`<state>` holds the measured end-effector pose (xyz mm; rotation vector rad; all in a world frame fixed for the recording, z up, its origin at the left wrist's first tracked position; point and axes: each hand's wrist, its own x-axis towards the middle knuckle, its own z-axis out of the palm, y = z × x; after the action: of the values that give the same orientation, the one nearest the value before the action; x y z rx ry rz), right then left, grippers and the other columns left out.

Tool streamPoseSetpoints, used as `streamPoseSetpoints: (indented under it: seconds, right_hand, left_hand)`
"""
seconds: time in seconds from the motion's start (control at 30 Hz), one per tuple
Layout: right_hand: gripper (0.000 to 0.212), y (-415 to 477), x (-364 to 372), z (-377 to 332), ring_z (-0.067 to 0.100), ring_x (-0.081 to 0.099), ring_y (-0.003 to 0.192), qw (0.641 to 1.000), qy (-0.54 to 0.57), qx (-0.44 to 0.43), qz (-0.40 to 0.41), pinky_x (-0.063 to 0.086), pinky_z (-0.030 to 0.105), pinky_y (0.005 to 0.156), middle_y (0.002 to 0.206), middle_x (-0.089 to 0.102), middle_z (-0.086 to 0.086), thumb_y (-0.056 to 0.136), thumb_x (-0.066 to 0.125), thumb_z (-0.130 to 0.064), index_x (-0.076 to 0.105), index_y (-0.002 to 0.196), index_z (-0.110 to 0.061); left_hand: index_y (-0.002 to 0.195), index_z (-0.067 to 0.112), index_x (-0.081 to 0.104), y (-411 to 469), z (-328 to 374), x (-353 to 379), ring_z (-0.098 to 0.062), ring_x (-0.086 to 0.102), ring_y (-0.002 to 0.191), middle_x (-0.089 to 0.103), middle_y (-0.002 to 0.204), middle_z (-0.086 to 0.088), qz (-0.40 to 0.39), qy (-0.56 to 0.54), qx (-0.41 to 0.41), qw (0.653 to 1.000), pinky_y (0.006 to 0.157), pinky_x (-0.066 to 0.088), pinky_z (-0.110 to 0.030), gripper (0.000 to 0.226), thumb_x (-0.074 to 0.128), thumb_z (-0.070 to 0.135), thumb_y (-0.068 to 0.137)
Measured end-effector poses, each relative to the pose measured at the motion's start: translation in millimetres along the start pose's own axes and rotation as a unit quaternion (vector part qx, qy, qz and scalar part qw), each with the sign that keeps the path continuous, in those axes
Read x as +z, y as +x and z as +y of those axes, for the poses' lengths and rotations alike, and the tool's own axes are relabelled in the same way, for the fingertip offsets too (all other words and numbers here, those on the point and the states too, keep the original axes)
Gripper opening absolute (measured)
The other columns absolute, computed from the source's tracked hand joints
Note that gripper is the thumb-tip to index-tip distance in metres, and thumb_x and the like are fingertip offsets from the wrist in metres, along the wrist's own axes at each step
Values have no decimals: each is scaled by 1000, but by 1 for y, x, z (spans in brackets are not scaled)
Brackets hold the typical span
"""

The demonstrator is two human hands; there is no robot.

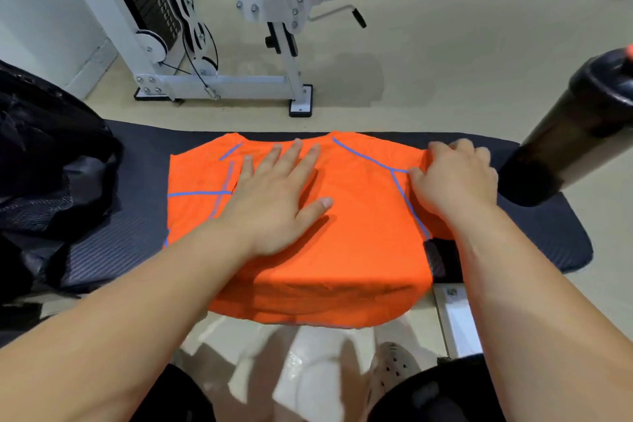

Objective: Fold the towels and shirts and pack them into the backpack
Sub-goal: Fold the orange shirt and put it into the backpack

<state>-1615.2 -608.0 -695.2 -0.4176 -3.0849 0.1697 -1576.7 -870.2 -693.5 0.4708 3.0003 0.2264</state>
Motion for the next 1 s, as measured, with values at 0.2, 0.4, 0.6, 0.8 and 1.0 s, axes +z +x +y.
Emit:
streamPoseSetpoints:
  seconds: [0.2, 0.4, 0.6, 0.8, 1.0]
  right_hand:
    - [44, 7, 7, 21, 39, 41, 123, 999, 11, 48, -10, 41, 48, 95, 132, 48, 14, 92, 55, -41, 58, 126, -12]
    - [40, 15, 6, 24, 35, 42, 121, 999, 22, 37, -4, 42, 45, 91, 125, 51, 11, 90, 63, -45, 65, 120, -20]
    - [14, 19, 1, 18, 33, 51, 113, 994, 104, -20, -18, 42, 42, 86, 113, 61, 7, 94, 56, -34, 62, 100, -23]
    - [18, 18, -21, 17, 15, 60, 77, 972, 219, -23, -82, 41, 29, 59, 78, 62, -8, 75, 76, -33, 64, 85, -24]
    - [16, 16, -27, 22, 23, 55, 60, 969, 223, -18, -108, 36, 27, 50, 57, 60, -2, 74, 71, -18, 60, 65, -11]
  left_hand:
    - [157, 46, -4, 27, 35, 42, -32, -7, 155, -11, 169, 3, -35, 40, 5, 999, 118, 1, -68, 87, 21, 85, 83]
    - [156, 48, -7, 29, 12, 44, -29, -9, 155, -14, 168, 5, -41, 74, 37, 996, 119, 4, -68, 93, 9, 90, 75]
    - [157, 49, -5, 25, 3, 42, -26, -10, 156, -13, 169, 7, -30, 62, 22, 997, 120, 3, -65, 92, 12, 90, 76]
    - [156, 49, -5, 25, 2, 44, -25, -11, 155, -13, 169, 7, -26, 50, 22, 998, 120, 1, -64, 94, 13, 92, 75]
    - [156, 49, -6, 25, 2, 44, -25, -10, 155, -13, 169, 8, -24, 48, 22, 998, 121, 1, -64, 96, 12, 94, 73]
